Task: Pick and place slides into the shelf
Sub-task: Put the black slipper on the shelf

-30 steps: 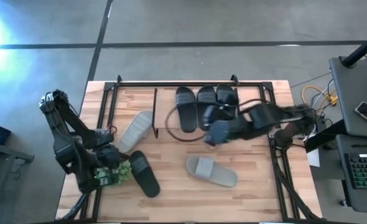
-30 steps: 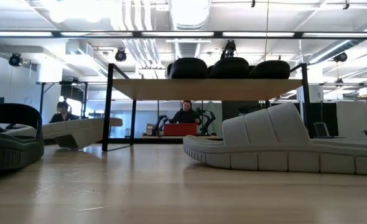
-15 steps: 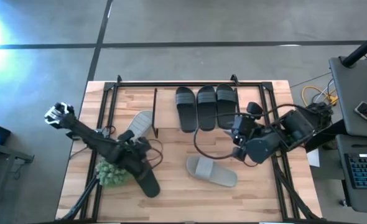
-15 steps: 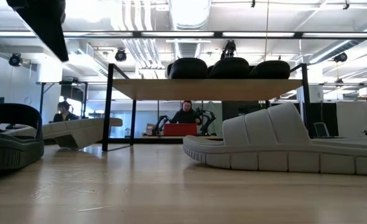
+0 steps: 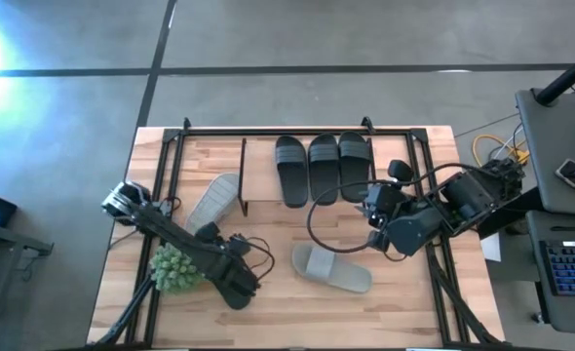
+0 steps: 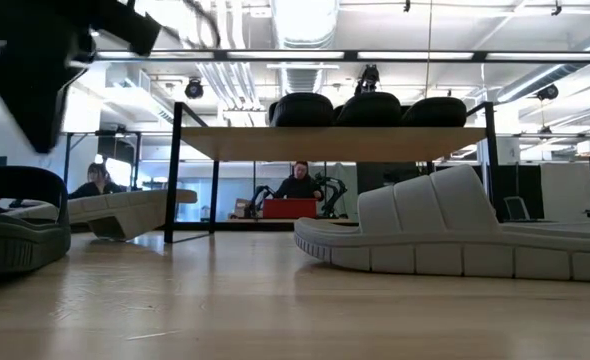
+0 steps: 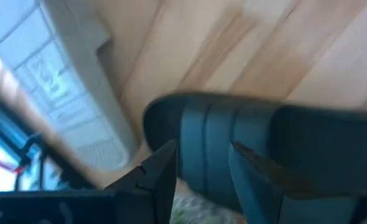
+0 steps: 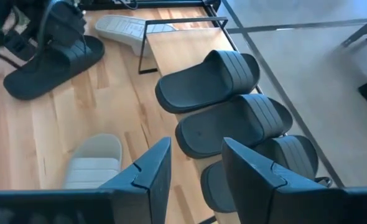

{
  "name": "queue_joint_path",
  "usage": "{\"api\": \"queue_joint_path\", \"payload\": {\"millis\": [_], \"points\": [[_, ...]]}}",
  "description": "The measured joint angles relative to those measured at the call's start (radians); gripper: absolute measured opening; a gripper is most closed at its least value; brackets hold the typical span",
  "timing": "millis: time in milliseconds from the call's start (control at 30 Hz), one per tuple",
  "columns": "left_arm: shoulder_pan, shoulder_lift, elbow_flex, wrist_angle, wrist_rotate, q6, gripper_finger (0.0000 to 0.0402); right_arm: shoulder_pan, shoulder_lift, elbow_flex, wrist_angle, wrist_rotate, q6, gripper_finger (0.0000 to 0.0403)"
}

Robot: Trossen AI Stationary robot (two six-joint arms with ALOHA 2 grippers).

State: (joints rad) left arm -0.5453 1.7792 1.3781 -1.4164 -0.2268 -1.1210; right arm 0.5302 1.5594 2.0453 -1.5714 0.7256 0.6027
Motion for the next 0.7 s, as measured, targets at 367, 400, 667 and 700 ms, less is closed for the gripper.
{"api": "queue_joint_path", "payload": {"millis": [367,400,667,700], "points": [[0.0,0.113,0.084,-0.015,0.125,-0.008,0.0132,0.0,-0.001,0.0,0.0,0.004,0.021,0.0134],[0.0,0.112,0.092,-0.013,0.142,-0.021,0.0132,0.0,-0.001,0.0,0.0,0.004,0.023,0.0134],[-0.023,0.085,0.156,-0.005,0.152,-0.073,0.0132,-0.001,-0.001,0.0,0.0,0.004,0.025,0.0134],[-0.028,0.085,0.156,-0.006,0.14,-0.071,0.0132,-0.003,-0.001,0.0,0.0,0.004,0.025,0.0134]]}}
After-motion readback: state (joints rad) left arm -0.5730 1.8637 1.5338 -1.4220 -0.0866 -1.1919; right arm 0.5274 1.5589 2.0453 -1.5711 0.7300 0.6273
